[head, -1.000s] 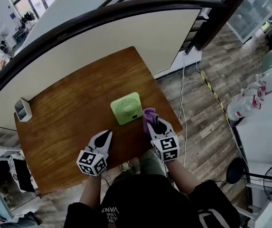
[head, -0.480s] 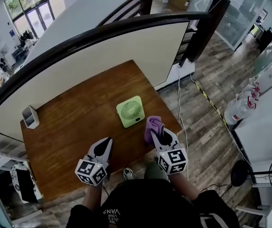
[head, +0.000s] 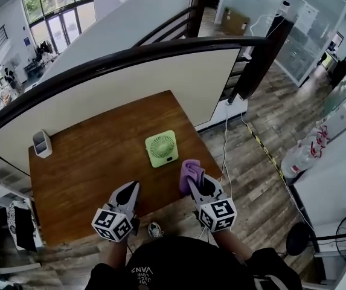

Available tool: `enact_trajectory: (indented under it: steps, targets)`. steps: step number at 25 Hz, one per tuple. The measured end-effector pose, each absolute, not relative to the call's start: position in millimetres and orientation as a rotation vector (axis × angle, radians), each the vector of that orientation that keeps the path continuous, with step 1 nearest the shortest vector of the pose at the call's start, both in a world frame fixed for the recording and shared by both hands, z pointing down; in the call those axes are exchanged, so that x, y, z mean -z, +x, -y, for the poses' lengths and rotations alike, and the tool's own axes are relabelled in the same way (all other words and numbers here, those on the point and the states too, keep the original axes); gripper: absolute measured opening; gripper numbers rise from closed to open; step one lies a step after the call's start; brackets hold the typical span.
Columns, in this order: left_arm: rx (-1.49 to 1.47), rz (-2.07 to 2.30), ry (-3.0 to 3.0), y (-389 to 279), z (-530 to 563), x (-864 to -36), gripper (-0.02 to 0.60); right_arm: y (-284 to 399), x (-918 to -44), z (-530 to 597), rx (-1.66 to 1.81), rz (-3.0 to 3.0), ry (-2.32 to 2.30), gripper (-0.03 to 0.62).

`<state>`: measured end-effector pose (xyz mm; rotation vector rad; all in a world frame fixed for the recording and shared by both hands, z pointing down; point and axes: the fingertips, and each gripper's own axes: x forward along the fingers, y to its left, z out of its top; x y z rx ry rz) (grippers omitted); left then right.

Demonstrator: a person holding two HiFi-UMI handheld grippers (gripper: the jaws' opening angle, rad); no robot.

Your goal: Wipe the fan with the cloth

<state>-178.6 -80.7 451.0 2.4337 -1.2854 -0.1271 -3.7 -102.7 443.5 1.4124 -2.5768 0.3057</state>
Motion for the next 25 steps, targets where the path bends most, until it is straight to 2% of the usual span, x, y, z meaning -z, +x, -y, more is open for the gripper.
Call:
enact_trajectory:
  steps: [25]
  targets:
    - [0.165, 1.539, 2.349, -77.9, -80.3, -449.7, 0.011, 94.0, -445.8, -37.1, -0.262, 2.698, 1.158, 0.094]
